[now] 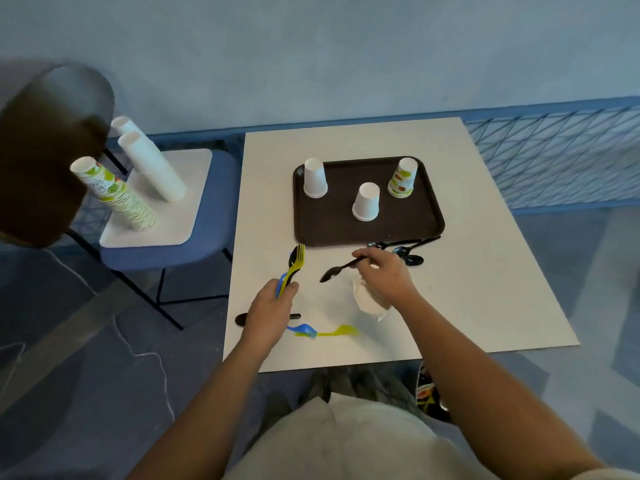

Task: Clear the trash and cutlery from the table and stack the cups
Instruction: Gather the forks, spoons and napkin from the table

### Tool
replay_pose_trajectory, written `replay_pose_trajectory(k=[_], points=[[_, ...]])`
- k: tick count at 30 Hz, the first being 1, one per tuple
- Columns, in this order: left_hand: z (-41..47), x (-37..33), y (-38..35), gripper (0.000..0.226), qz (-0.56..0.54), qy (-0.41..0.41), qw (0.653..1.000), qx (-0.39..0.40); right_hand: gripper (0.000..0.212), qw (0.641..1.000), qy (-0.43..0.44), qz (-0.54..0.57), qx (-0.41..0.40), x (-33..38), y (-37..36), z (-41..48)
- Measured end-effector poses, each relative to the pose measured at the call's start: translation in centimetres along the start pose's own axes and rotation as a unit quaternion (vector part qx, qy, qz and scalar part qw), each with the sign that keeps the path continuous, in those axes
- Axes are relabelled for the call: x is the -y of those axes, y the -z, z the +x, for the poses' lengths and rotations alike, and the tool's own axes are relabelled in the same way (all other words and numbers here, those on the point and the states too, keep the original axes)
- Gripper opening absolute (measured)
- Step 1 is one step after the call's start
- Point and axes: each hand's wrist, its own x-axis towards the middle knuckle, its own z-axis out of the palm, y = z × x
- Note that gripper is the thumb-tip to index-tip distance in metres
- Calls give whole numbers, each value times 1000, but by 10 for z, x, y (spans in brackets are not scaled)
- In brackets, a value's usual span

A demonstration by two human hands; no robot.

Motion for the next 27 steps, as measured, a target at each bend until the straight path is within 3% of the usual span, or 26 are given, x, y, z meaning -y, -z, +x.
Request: replay_pose_trajectory(k=[8, 16, 22, 27], points=[[-38, -15, -73, 29, -7, -30, 997, 66, 11, 991, -45, 56, -117, -61, 73, -60], [-113, -23, -205, 31, 33, -53, 989, 133, 52, 976, -123, 75, -163, -173, 167, -141], [-192, -12, -322, 34, 44, -37, 980, 191, 46, 967, -190, 90, -146, -273, 244, -216], [-224, 6, -376, 32, 58, 11, 975, 216, 50, 957, -274, 68, -61, -334, 267, -256]])
